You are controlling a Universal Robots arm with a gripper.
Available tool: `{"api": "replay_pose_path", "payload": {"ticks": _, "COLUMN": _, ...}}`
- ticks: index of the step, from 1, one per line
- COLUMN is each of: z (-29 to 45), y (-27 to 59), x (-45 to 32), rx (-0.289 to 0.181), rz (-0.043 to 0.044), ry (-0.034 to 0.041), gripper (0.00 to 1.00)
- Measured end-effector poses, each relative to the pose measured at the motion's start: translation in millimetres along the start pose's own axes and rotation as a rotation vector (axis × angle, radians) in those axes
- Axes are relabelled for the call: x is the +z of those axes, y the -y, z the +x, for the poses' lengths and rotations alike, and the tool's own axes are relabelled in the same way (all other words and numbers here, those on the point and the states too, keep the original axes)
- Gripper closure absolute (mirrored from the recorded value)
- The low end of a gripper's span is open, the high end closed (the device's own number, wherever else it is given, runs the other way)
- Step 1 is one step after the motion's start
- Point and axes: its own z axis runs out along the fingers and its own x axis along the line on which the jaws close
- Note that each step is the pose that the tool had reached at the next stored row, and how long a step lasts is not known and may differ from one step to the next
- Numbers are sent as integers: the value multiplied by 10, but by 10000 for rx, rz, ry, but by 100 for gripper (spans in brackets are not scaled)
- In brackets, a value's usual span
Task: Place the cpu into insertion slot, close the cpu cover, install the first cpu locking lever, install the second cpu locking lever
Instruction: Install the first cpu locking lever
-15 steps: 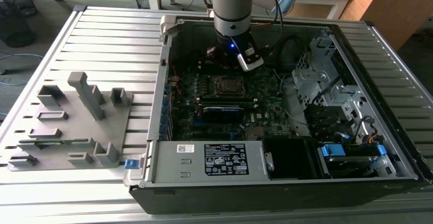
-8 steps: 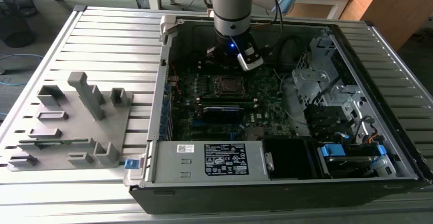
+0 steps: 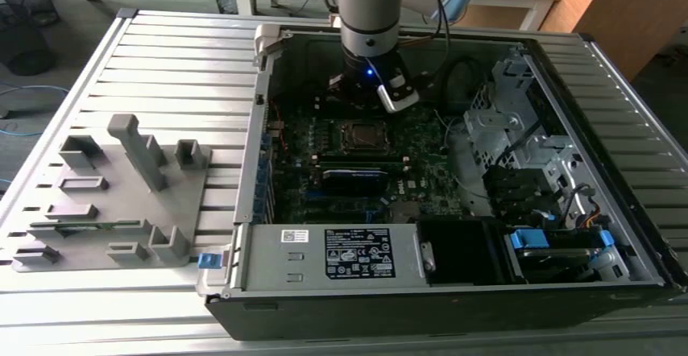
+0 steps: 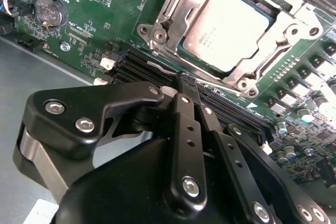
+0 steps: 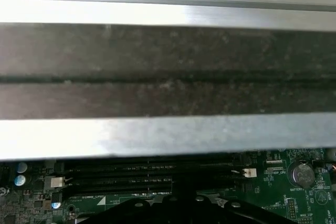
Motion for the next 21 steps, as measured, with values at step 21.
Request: {"api": "replay_pose_path", "payload": {"ticks": 21, "z": -104, "y": -8, "x": 24, "rx": -1, "rz": 0, "ry": 1, "gripper": 89}}
